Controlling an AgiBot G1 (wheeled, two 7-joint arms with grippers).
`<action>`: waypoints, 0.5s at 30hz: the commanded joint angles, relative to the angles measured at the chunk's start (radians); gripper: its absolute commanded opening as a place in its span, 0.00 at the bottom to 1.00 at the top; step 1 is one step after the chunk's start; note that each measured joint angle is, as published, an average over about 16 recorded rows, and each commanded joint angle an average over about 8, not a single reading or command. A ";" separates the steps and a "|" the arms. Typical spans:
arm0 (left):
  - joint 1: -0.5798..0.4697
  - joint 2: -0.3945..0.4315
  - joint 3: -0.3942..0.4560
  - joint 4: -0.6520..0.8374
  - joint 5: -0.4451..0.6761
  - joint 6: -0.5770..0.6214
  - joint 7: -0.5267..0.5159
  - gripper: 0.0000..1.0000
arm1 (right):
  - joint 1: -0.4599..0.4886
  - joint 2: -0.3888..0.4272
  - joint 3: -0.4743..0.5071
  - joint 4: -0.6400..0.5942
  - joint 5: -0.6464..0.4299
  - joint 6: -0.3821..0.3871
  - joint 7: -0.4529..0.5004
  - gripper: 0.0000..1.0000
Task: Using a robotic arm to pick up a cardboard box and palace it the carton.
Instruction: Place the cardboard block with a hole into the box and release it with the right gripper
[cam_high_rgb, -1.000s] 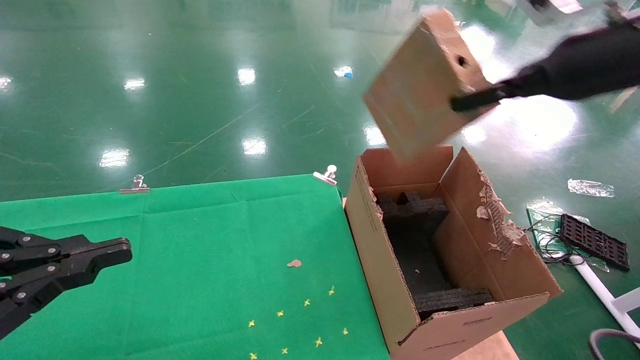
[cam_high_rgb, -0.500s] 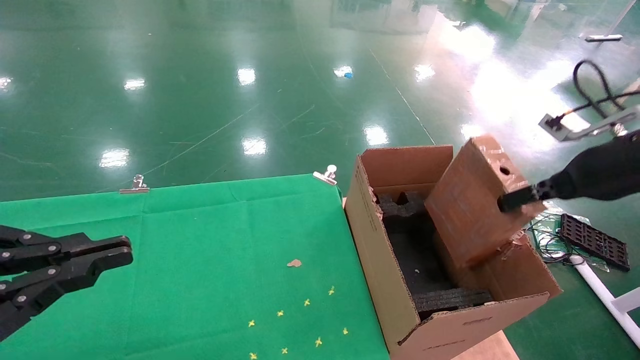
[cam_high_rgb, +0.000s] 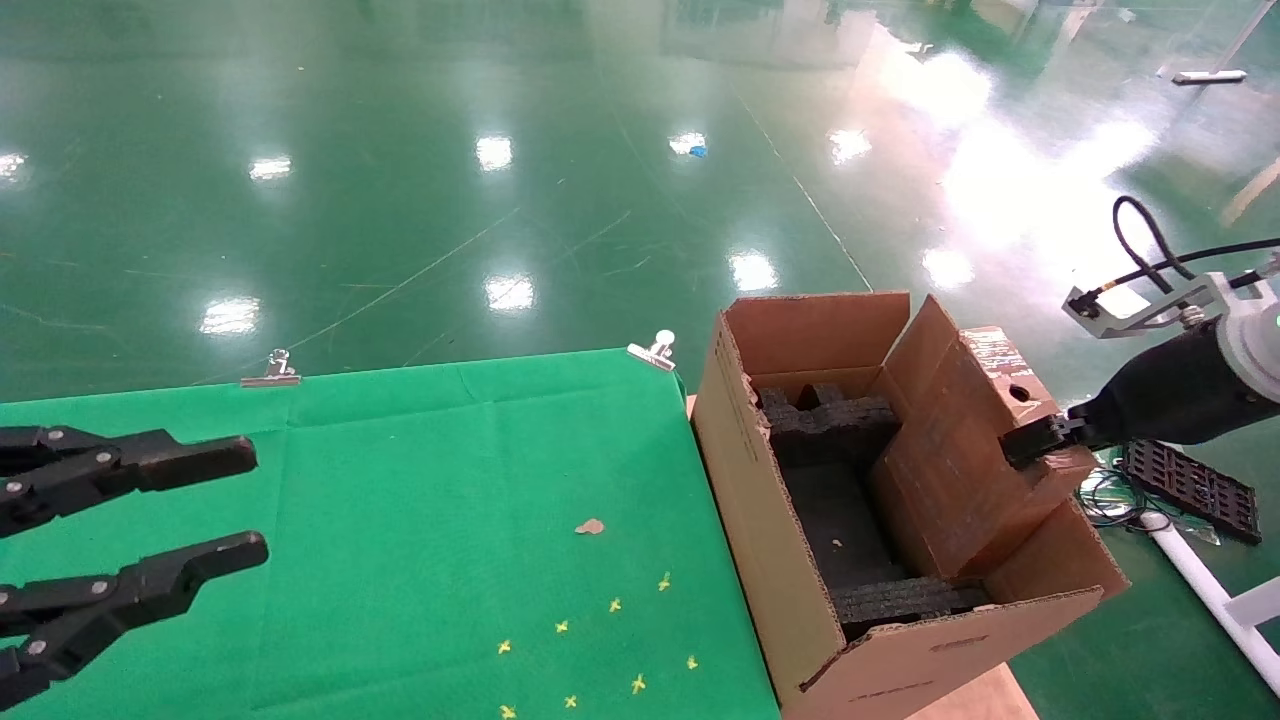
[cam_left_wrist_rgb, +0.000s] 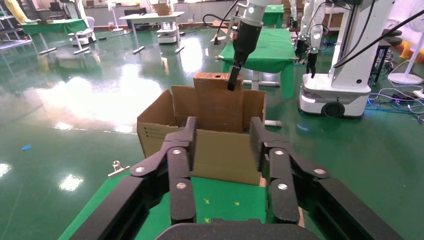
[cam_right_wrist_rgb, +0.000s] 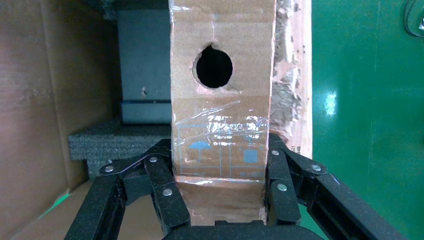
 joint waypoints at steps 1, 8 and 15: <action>0.000 0.000 0.000 0.000 0.000 0.000 0.000 1.00 | -0.012 -0.008 -0.004 -0.002 -0.004 0.011 0.009 0.00; 0.000 0.000 0.001 0.000 0.000 0.000 0.000 1.00 | -0.077 -0.039 -0.020 -0.009 -0.012 0.059 0.060 0.00; 0.000 0.000 0.001 0.000 -0.001 0.000 0.000 1.00 | -0.167 -0.069 -0.028 -0.023 0.000 0.118 0.096 0.00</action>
